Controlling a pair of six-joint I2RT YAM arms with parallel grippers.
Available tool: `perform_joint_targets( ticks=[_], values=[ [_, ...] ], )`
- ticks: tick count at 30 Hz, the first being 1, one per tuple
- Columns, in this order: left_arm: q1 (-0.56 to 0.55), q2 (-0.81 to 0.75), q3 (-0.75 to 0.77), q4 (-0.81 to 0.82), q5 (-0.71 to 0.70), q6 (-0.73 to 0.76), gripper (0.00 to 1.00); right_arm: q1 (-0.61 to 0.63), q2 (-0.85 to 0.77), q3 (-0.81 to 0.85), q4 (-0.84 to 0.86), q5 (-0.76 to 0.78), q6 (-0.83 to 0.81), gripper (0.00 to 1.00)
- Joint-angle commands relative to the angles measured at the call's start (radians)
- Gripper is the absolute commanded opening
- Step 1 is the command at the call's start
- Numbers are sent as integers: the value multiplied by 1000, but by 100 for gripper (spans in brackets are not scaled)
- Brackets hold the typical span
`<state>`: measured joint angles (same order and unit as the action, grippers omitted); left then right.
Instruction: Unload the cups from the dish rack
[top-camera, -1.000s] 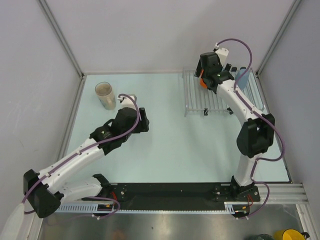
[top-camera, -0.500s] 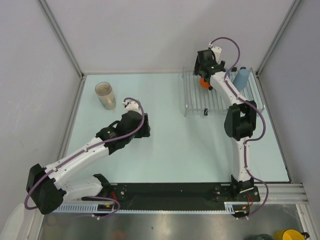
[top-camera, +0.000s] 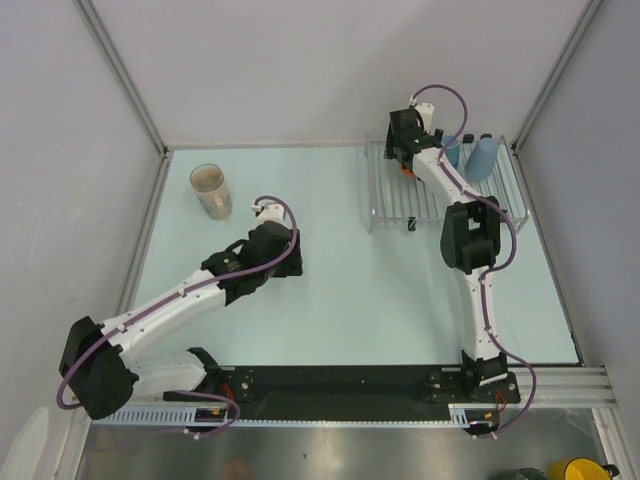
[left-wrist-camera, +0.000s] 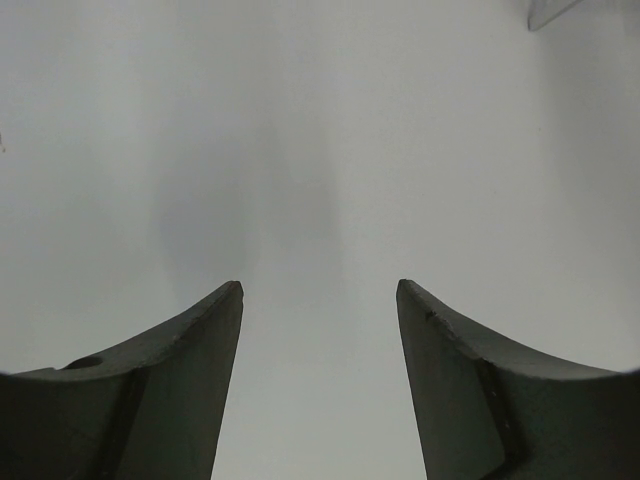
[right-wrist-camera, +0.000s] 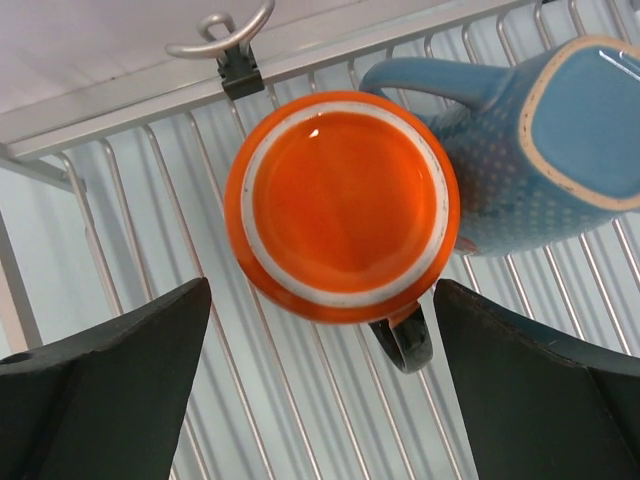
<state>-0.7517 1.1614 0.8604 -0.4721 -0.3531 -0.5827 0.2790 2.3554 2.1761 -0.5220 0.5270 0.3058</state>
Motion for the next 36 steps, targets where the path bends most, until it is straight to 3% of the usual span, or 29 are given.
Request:
perform_joint_targets(
  ticks=[1,12,17,20,23,24,29,30,36],
  values=[
    [-5,11,48,39,16,17,68,-4,25,70,59,44,-36,100],
    [-5,34,60,36,71,1,68,-21,97,74,94,102,-37,100],
    [-5,53,66,36,68,11,68,-46,114,68,105,42,-11,100],
    [-5,64,68,38,71,7,68,-52,119,64,105,13,-5,95],
    [-5,72,72,41,71,6,68,-55,113,41,114,4,-2,69],
    [-5,75,74,40,71,6,68,-54,105,33,117,7,-5,56],
    [-5,77,75,43,66,7,68,-58,82,-28,134,28,-7,18],
    [-5,78,74,44,66,9,68,-58,78,-36,135,31,-5,2],
    [-6,75,66,47,72,6,67,-54,32,-99,154,48,4,0]
  ],
)
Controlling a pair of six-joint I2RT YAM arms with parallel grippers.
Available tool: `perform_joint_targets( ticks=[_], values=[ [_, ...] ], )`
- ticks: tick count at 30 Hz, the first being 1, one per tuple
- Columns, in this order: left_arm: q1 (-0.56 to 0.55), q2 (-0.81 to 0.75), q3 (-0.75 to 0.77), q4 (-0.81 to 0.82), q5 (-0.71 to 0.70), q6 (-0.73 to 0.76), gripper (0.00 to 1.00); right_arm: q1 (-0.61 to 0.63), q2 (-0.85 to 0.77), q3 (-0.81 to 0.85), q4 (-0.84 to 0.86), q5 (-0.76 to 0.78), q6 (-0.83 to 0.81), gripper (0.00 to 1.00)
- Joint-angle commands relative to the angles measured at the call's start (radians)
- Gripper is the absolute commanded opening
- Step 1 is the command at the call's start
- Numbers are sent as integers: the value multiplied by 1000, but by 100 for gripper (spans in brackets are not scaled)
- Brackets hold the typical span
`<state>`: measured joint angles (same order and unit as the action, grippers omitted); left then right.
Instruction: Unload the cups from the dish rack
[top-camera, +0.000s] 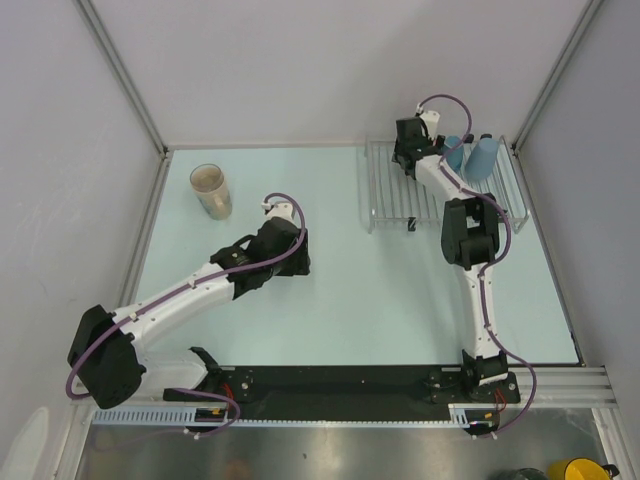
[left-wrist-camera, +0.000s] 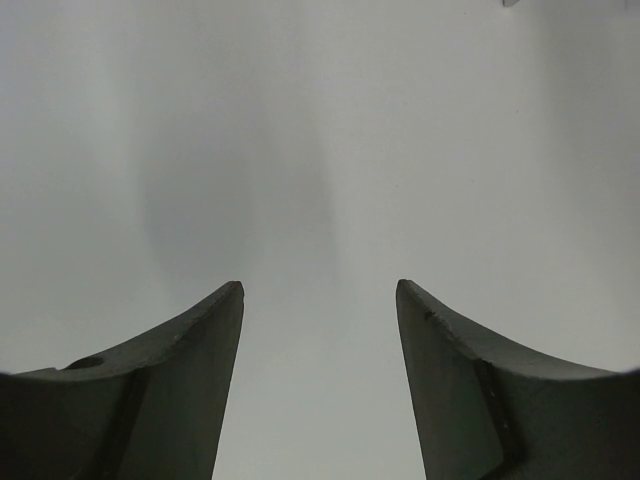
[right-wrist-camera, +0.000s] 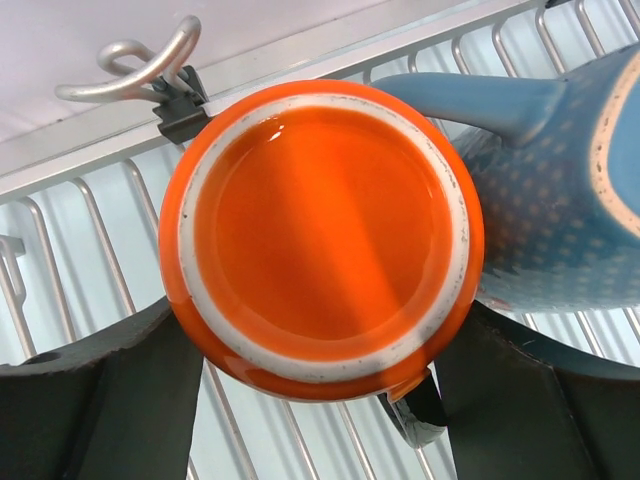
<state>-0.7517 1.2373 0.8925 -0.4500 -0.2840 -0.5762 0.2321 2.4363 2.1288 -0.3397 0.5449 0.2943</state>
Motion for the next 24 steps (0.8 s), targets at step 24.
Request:
perform_joint_targets(
  ticks=[24],
  values=[
    [-21,-50,14,28,-1,-11,67,105,-278,-237,42,33,32,0]
  ],
)
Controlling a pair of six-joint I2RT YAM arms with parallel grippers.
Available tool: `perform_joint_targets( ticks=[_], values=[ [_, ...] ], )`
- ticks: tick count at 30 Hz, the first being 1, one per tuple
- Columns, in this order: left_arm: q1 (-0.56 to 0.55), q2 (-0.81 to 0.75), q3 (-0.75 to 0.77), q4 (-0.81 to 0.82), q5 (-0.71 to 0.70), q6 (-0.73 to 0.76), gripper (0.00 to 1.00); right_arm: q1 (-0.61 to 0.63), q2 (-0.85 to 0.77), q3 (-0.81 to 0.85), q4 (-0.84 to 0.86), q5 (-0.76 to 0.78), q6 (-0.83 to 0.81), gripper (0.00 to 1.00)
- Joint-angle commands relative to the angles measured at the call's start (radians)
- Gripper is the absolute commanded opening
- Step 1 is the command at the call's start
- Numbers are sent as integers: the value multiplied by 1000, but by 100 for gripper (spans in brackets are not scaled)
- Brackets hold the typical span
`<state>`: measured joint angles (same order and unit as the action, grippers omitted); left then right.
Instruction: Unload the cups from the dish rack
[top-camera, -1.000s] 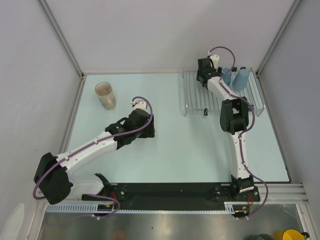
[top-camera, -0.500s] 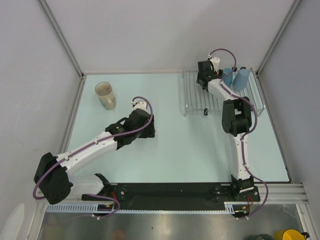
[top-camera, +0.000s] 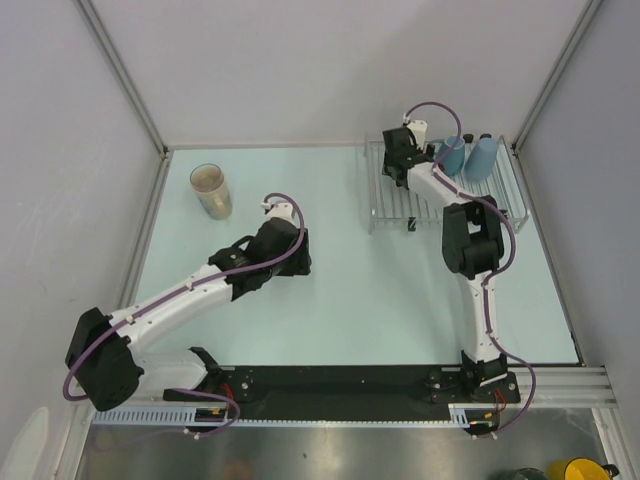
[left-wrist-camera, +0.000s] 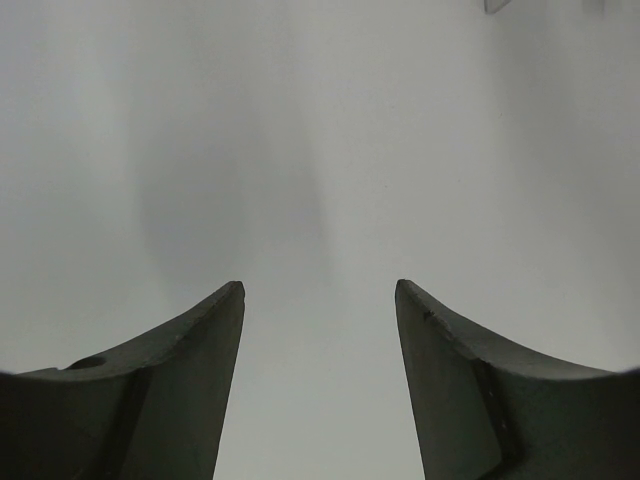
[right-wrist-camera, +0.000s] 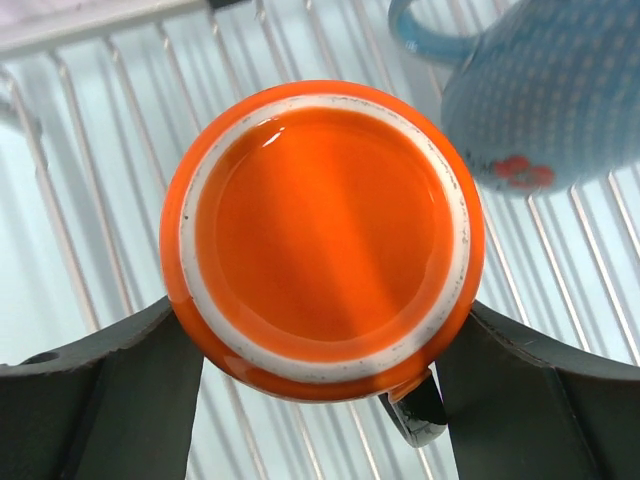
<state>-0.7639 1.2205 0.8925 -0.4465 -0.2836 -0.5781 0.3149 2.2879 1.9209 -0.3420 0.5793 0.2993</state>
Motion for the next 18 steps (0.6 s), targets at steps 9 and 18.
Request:
perform_joint_targets(
  ticks=[9,18],
  values=[
    [-9,-39,22,29,0,-31,67,13,-301,-120,23,-102,98,0],
    [-8,-75,3,118,24,-89,67,-80,-575,-388,161,-468,244,0]
  ],
)
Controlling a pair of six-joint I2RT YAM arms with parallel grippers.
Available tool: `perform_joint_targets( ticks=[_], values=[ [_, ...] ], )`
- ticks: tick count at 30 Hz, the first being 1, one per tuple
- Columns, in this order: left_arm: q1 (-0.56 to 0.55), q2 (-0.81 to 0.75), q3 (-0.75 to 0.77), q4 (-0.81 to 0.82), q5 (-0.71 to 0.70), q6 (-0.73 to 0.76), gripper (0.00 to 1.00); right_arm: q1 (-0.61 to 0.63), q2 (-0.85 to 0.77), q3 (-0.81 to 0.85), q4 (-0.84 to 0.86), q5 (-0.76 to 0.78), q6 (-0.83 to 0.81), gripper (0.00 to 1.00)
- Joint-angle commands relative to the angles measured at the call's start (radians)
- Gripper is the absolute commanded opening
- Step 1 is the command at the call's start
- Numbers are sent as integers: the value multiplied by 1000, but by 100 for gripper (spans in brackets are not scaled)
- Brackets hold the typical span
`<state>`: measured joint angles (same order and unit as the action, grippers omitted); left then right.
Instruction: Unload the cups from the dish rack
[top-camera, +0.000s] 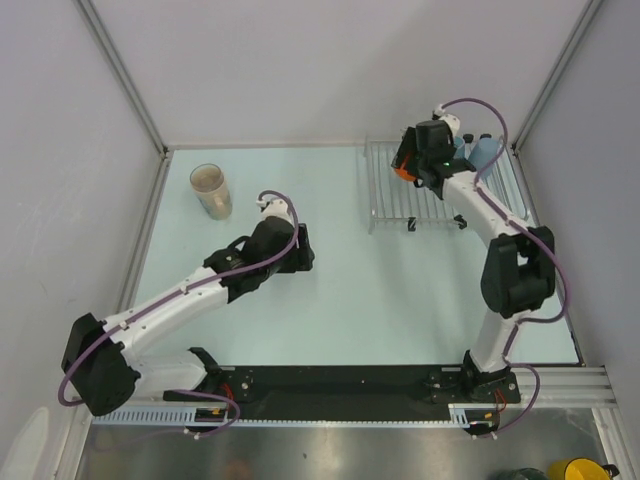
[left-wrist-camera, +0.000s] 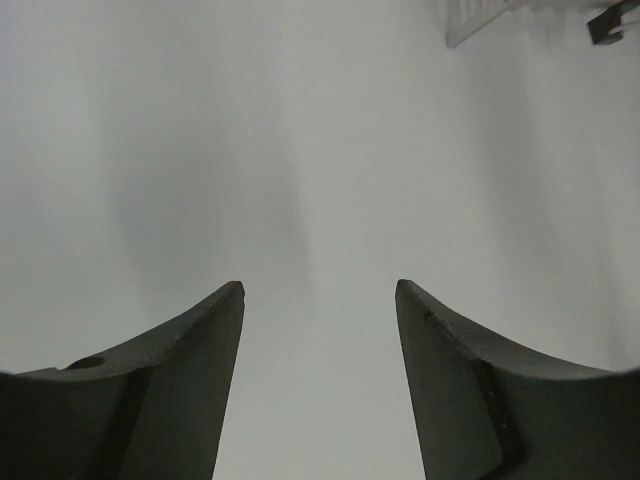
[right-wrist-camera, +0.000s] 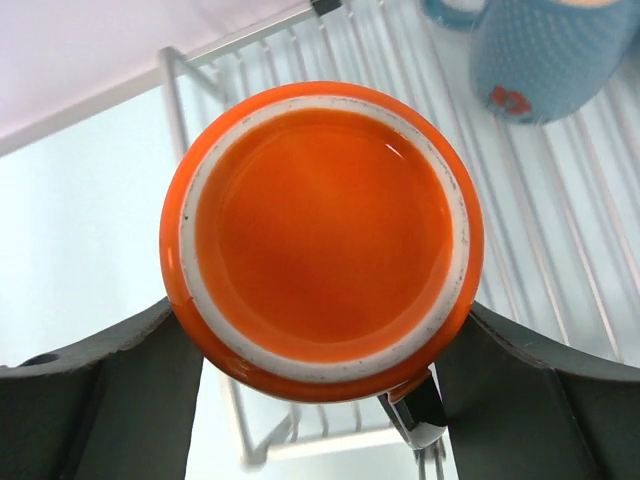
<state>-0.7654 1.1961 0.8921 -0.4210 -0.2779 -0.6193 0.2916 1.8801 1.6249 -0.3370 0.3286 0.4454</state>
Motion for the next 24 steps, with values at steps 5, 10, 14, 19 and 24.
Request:
perform_joint_targets(
  ticks=[5,10,14,19,24],
  values=[
    [-5,-85,-36,221,65,-80,68,-97,-315,-276,303,-442,168,0],
    [5,-144,-114,414,135,-129,69,-111,-471,-422,418,-643,245,0],
    [12,-177,-194,614,223,-166,70,-149,-602,-661,770,-799,441,0],
    [14,-204,-350,936,295,-238,70,-138,-693,-919,1129,-895,692,0],
    [3,-184,-410,1100,327,-263,67,-54,-797,-1017,1161,-866,694,0]
  ],
)
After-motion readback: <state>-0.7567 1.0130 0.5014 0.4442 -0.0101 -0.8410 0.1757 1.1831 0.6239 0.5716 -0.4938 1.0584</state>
